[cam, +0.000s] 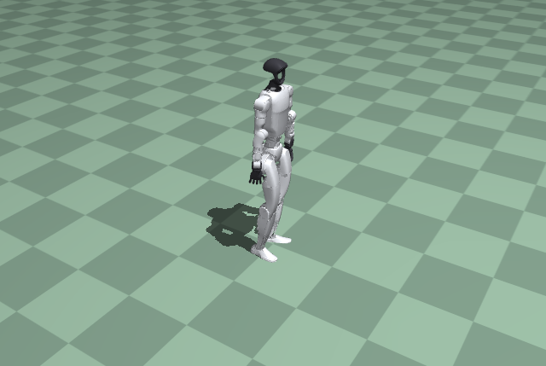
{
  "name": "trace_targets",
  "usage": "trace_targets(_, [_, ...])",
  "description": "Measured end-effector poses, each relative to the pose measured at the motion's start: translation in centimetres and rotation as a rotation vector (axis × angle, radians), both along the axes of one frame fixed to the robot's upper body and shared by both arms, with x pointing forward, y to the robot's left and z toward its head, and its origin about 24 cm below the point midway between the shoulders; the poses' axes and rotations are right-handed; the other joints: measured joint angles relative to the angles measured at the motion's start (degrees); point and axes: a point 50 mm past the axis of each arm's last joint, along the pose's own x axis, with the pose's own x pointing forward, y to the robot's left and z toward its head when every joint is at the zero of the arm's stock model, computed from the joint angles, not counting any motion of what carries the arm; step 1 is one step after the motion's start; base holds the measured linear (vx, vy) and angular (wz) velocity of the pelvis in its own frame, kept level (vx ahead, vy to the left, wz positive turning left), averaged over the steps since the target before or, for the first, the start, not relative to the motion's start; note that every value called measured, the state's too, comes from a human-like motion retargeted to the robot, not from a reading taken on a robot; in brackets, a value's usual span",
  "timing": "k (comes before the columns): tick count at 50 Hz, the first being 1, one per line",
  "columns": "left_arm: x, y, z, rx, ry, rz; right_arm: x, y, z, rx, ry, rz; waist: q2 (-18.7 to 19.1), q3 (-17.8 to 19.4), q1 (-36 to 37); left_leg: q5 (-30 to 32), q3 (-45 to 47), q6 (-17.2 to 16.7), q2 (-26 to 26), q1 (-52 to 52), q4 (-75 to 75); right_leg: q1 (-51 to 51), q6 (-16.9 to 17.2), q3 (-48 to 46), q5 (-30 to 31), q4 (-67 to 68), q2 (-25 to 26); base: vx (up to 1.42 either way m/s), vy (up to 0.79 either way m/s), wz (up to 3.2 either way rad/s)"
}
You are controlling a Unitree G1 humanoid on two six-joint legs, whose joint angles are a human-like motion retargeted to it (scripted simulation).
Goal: In place motions
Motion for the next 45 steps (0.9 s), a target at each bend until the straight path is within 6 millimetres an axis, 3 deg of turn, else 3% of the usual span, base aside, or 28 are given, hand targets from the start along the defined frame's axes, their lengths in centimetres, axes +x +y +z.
trace_targets(3, [-0.9,0.6,0.1,0.019,0.019,0.04,-0.7,0.8,-0.1,0.036,0.019,0.026,-0.9,0.5,-0.4,0.0,0.4,0.0,0.1,0.4,0.0,1.1,2.6,2.2,-0.6,-0.4,0.2,-0.03,-0.14,0.01])
trace_targets(5, [-1.5,0.9,0.2,0.025,0.036,0.072,-1.3,1.2,-0.1,0.061,0.038,0.045,-0.8,0.5,-1.1,0.0,-0.6,-0.4,0.9,0.8,0.1,0.9,2.0,1.6,-0.4,-0.4,-0.9,0.09,-0.09,0.31])
trace_targets(7, [-2.1,1.0,0.3,0.02,0.051,0.109,-2.2,1.0,0.0,0.064,0.071,0.08,-2.1,-0.4,-1.6,0.0,-1.7,-0.3,-0.6,1.1,-0.1,2.5,3.0,-4.9,-0.1,-2.4,-3.8,0.16,-0.02,0.54])
trace_targets(10, [-2.5,0.2,0.3,0.013,0.061,0.177,-2.9,0.1,0.2,0.047,0.131,0.153,-3.0,-1.2,0.1,0.1,-1.9,-0.1,-2.0,1.6,-0.4,4.0,3.7,-4.2,1.6,-5.6,-3.3,0.09,0.05,0.09])
trace_targets(15, [-2.2,-1.3,0.0,-0.011,0.0,0.319,-1.6,-0.7,0.3,0.018,0.138,0.252,-3.9,-1.6,3.6,-0.4,3.0,1.2,-4.1,3.1,-2.0,6.2,1.6,-2.6,2.8,-9.7,-0.4,0.05,0.02,-0.71])
trace_targets(20, [-2.0,-1.1,0.0,-0.01,0.017,0.185,0.4,-0.1,0.1,0.043,0.057,0.171,-3.1,-1.5,3.0,-0.4,2.0,2.7,-5.7,4.5,-3.6,6.4,1.1,-3.5,3.0,-9.9,0.3,0.0,0.01,0.09])
trace_targets(27, [-0.6,-0.7,-0.1,-0.001,0.001,0.063,2.5,1.3,-0.1,0.119,-0.048,0.073,-4.0,-0.8,9.2,0.7,6.7,2.0,-4.6,2.3,-1.7,6.4,0.3,1.4,3.3,-9.9,0.5,0.01,0.07,-0.51])
trace_targets(35, [-0.3,-0.7,-0.1,0.027,-0.016,0.065,3.1,1.4,-0.1,0.118,-0.057,0.16,-4.3,-0.8,10.6,1.0,6.1,1.3,-3.8,0.2,0.1,5.9,0.0,1.6,3.3,-9.5,0.1,-0.02,0.02,0.09])
trace_targets(45, [-1.5,-0.7,-0.1,0.098,-0.01,0.116,1.8,0.7,0.1,0.158,0.02,0.26,-3.9,-1.0,4.3,0.4,-0.9,0.1,-4.0,0.7,0.7,7.3,0.1,-5.3,2.1,-10.0,-0.9,0.0,0.01,0.6])
